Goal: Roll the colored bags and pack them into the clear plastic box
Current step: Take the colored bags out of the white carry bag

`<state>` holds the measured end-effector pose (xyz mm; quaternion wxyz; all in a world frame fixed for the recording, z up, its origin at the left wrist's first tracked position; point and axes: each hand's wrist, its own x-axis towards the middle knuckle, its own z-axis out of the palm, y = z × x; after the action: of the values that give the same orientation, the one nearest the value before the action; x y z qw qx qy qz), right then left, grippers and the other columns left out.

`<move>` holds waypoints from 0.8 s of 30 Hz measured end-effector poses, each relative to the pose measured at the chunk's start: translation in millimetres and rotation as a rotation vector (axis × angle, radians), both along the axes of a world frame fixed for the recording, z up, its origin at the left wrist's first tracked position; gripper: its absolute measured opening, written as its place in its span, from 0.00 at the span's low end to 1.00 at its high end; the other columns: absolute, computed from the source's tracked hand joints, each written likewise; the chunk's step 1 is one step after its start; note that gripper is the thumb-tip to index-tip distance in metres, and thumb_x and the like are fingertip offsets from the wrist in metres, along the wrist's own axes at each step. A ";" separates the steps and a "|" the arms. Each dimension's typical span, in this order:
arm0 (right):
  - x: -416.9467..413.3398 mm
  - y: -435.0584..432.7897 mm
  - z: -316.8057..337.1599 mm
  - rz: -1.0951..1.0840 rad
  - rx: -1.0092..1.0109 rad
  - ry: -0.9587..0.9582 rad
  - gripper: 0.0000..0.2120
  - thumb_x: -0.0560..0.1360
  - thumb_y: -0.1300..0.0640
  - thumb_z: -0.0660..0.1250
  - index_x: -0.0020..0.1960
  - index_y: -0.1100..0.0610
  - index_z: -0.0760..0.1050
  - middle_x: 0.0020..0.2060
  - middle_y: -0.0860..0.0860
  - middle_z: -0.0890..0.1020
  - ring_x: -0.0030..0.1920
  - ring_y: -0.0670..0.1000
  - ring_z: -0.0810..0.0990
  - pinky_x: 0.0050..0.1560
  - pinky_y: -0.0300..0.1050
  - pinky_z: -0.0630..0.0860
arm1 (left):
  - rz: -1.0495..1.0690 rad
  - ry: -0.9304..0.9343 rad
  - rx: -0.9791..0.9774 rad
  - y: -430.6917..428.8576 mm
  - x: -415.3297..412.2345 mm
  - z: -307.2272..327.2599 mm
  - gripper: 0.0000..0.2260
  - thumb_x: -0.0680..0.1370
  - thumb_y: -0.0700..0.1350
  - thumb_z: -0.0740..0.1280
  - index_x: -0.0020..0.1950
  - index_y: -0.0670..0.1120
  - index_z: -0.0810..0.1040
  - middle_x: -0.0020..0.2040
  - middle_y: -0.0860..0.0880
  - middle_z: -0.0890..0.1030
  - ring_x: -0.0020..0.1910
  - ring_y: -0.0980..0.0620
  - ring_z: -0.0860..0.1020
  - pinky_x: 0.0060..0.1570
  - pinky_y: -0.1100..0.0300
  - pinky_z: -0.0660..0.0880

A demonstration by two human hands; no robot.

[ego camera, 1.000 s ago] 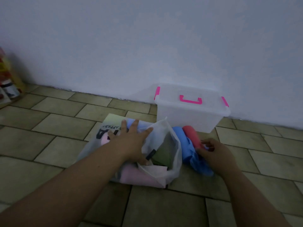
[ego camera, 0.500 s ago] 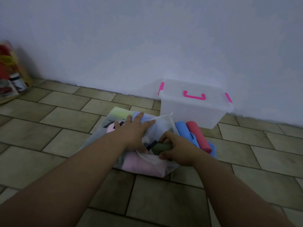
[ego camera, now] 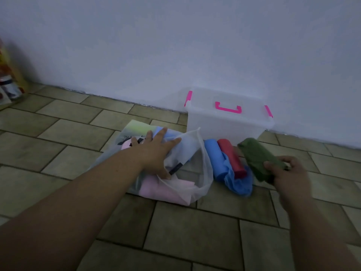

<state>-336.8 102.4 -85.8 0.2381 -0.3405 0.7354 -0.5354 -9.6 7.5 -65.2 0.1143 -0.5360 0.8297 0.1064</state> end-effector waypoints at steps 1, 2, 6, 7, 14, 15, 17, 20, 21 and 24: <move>10.0 -4.6 -10.2 -0.009 0.085 0.152 0.11 0.69 0.54 0.74 0.46 0.50 0.73 0.45 0.57 0.81 0.39 0.56 0.80 0.38 0.51 0.79 | -0.001 -0.010 0.009 1.5 0.8 1.9 0.53 0.65 0.64 0.73 0.72 0.66 0.34 0.75 0.50 0.28 0.75 0.36 0.37 0.66 0.28 0.47; 19.9 -8.4 -17.3 0.008 0.160 0.275 0.13 0.69 0.52 0.74 0.48 0.51 0.72 0.44 0.56 0.81 0.37 0.53 0.78 0.34 0.47 0.75 | -0.003 -0.019 0.014 1.7 2.1 4.1 0.53 0.65 0.64 0.73 0.73 0.66 0.34 0.75 0.50 0.28 0.74 0.36 0.36 0.66 0.28 0.47; 39.5 -10.4 -9.8 0.019 0.236 0.555 0.21 0.69 0.48 0.73 0.57 0.53 0.72 0.52 0.57 0.76 0.45 0.55 0.75 0.42 0.46 0.74 | -0.049 -0.061 0.026 7.0 -0.6 8.3 0.55 0.63 0.67 0.72 0.72 0.65 0.32 0.74 0.48 0.27 0.74 0.37 0.33 0.65 0.27 0.44; 45.4 -8.8 -3.3 0.020 0.139 0.646 0.20 0.68 0.49 0.73 0.56 0.54 0.73 0.51 0.55 0.75 0.48 0.55 0.75 0.46 0.46 0.73 | -0.054 -0.077 0.021 9.7 -1.0 7.3 0.55 0.62 0.67 0.72 0.72 0.65 0.32 0.74 0.48 0.26 0.73 0.37 0.32 0.64 0.26 0.43; 143.6 1.3 17.3 0.938 0.230 0.631 0.08 0.71 0.47 0.69 0.49 0.43 0.73 0.41 0.39 0.76 0.43 0.39 0.75 0.43 0.36 0.73 | -0.017 -0.152 -0.007 33.0 -6.8 -5.0 0.55 0.63 0.67 0.72 0.73 0.61 0.33 0.74 0.44 0.27 0.71 0.35 0.30 0.62 0.24 0.43; 145.7 2.3 14.4 0.969 0.286 0.636 0.12 0.70 0.48 0.70 0.52 0.44 0.73 0.43 0.39 0.75 0.43 0.39 0.75 0.44 0.37 0.73 | -0.013 -0.156 -0.018 36.4 -7.6 -6.5 0.55 0.64 0.67 0.71 0.74 0.60 0.33 0.74 0.44 0.27 0.71 0.34 0.29 0.62 0.24 0.43; 145.9 3.8 7.8 0.988 0.363 0.620 0.20 0.68 0.50 0.73 0.57 0.45 0.71 0.47 0.39 0.73 0.44 0.39 0.74 0.45 0.36 0.72 | -0.005 -0.148 -0.042 42.0 -8.1 -10.2 0.55 0.64 0.67 0.71 0.74 0.60 0.33 0.74 0.44 0.27 0.71 0.35 0.29 0.62 0.24 0.44; 153.6 6.1 -0.5 1.002 0.383 0.662 0.27 0.64 0.51 0.75 0.60 0.44 0.68 0.52 0.42 0.75 0.49 0.44 0.75 0.49 0.41 0.76 | 0.036 -0.116 -0.062 47.9 -9.2 -16.3 0.54 0.66 0.62 0.73 0.73 0.61 0.32 0.73 0.45 0.26 0.71 0.35 0.28 0.63 0.25 0.43; 156.6 6.2 -2.0 0.988 0.374 0.658 0.27 0.64 0.52 0.75 0.59 0.45 0.68 0.52 0.43 0.76 0.49 0.45 0.76 0.49 0.43 0.77 | 0.044 -0.107 -0.064 49.0 -9.2 -17.2 0.54 0.66 0.61 0.73 0.73 0.61 0.31 0.73 0.45 0.26 0.71 0.36 0.28 0.63 0.26 0.43; 152.8 8.3 -0.3 0.934 0.338 0.385 0.21 0.65 0.57 0.76 0.53 0.46 0.71 0.49 0.46 0.76 0.46 0.46 0.77 0.43 0.45 0.81 | 0.023 -0.064 -0.082 48.3 -3.9 -17.1 0.56 0.64 0.64 0.72 0.73 0.61 0.31 0.74 0.46 0.27 0.72 0.36 0.29 0.63 0.25 0.44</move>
<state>-184.0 110.7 -86.1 0.3634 -0.6807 0.6117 -0.1745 -13.5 55.8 -82.3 0.1175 -0.5527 0.8231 0.0567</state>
